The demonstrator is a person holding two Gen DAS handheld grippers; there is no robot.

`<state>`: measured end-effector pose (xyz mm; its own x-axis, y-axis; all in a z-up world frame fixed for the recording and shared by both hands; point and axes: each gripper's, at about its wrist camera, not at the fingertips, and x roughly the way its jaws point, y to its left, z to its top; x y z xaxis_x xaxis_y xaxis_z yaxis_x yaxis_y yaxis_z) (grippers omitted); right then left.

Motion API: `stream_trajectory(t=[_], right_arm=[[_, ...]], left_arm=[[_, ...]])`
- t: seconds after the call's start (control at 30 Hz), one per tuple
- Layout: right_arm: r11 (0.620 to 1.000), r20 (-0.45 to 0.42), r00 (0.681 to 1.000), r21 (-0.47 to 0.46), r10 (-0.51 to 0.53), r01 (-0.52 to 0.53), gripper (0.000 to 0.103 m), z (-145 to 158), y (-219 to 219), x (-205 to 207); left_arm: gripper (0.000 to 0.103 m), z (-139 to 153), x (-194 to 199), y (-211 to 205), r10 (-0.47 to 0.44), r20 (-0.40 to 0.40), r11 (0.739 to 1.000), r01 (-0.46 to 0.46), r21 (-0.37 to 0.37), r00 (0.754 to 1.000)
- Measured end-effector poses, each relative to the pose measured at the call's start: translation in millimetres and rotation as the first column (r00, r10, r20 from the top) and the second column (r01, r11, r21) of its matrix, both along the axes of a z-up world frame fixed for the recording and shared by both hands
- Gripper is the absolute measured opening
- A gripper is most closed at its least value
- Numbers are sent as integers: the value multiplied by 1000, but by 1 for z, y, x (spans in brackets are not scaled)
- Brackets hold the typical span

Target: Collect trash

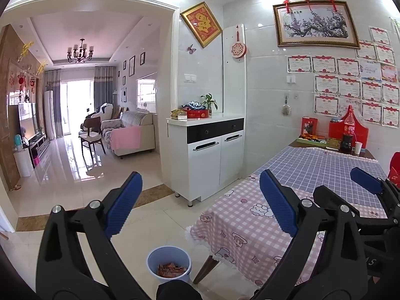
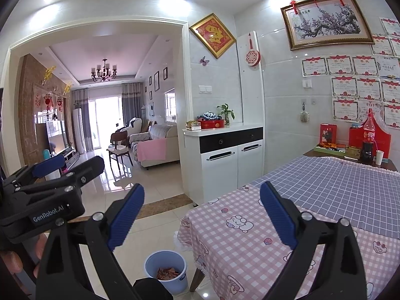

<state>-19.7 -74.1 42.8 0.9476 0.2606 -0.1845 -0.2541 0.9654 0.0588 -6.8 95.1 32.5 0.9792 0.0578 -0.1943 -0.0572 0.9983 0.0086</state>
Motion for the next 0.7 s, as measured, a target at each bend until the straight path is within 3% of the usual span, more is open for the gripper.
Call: stream_trajectory(t=[0.7], right_arm=[[1000, -2, 1000, 10, -7, 7, 92, -2, -1, -4]], left_arm=[[93, -2, 1, -6, -9, -3, 1000, 9, 5, 1000]])
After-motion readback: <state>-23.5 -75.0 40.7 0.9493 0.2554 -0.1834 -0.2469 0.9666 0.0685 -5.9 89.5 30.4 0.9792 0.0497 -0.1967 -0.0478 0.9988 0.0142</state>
